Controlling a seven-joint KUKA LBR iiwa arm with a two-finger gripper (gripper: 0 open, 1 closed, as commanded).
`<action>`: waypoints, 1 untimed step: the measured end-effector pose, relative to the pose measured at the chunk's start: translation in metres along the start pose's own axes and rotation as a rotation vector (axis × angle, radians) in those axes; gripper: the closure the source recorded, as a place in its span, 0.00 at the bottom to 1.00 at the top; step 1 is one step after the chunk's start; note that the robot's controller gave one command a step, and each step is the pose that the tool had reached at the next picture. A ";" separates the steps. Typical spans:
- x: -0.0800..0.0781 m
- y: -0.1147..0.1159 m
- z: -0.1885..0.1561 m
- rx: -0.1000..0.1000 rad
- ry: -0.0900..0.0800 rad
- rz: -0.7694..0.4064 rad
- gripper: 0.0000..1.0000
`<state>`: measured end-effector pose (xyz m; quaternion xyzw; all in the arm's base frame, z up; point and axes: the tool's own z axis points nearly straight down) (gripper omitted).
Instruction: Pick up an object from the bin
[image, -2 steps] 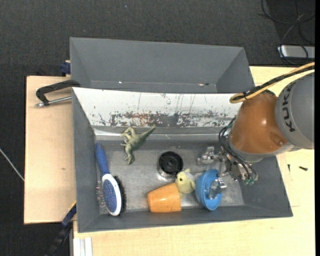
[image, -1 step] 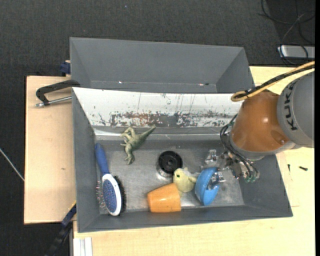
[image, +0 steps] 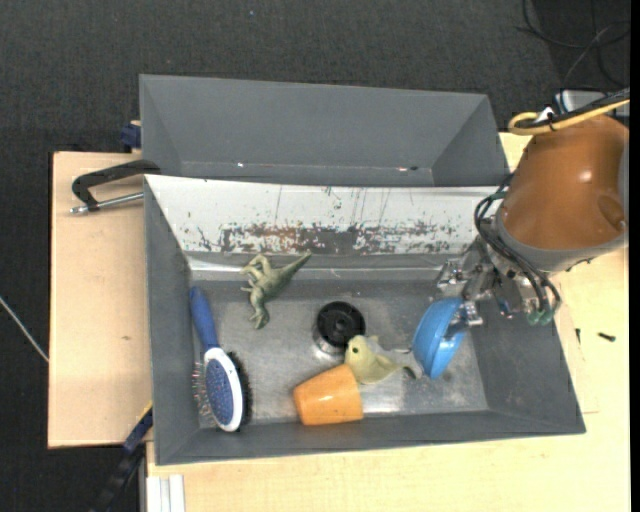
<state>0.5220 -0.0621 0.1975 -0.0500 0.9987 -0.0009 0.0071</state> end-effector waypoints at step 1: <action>-0.019 -0.025 -0.097 0.001 0.000 -0.271 1.00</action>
Offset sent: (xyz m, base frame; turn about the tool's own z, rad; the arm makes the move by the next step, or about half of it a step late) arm 0.0172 -0.0222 0.0935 -0.2719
